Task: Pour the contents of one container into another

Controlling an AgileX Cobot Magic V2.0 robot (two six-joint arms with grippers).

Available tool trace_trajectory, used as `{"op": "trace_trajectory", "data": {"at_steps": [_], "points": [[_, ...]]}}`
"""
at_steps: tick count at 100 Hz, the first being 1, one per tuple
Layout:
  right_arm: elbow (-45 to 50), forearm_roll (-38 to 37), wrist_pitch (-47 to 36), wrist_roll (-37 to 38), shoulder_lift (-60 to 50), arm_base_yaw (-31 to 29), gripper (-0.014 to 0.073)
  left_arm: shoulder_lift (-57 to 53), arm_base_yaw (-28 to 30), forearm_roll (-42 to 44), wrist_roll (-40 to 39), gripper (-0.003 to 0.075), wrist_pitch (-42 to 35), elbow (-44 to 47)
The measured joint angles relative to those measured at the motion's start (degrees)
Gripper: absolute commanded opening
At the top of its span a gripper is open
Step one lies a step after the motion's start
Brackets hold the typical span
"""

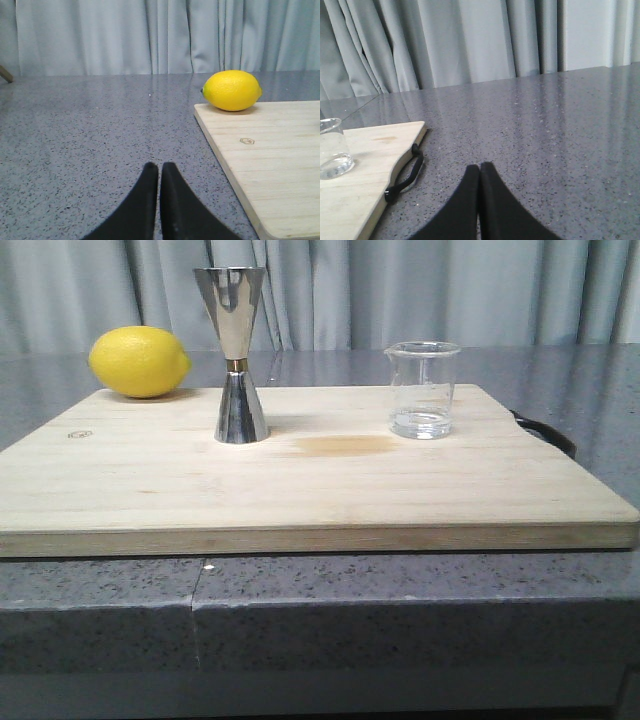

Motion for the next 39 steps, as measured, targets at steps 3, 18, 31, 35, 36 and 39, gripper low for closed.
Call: {"op": "trace_trajectory", "data": {"at_steps": [3, 18, 31, 35, 36, 39], "points": [[0.0, -0.3, -0.1, 0.1, 0.0, 0.0, -0.0075, 0.0, 0.0, 0.0, 0.0, -0.0019, 0.0, 0.0], [0.0, -0.6, -0.1, 0.2, 0.0, 0.0, -0.0075, 0.0, 0.0, 0.0, 0.0, -0.0019, 0.0, 0.0], [0.0, -0.7, -0.1, 0.2, 0.0, 0.0, -0.0075, 0.0, 0.0, 0.0, 0.0, -0.0019, 0.0, 0.0], [0.0, -0.7, -0.1, 0.3, 0.0, 0.0, -0.0075, 0.0, 0.0, 0.0, 0.0, -0.0019, 0.0, 0.0], [0.0, -0.7, -0.1, 0.3, 0.0, 0.0, -0.0075, 0.0, 0.0, 0.0, 0.0, -0.0019, 0.0, 0.0], [0.0, -0.7, -0.1, 0.3, 0.0, 0.0, -0.0075, 0.0, 0.0, 0.0, 0.0, -0.0019, 0.0, 0.0]]}}
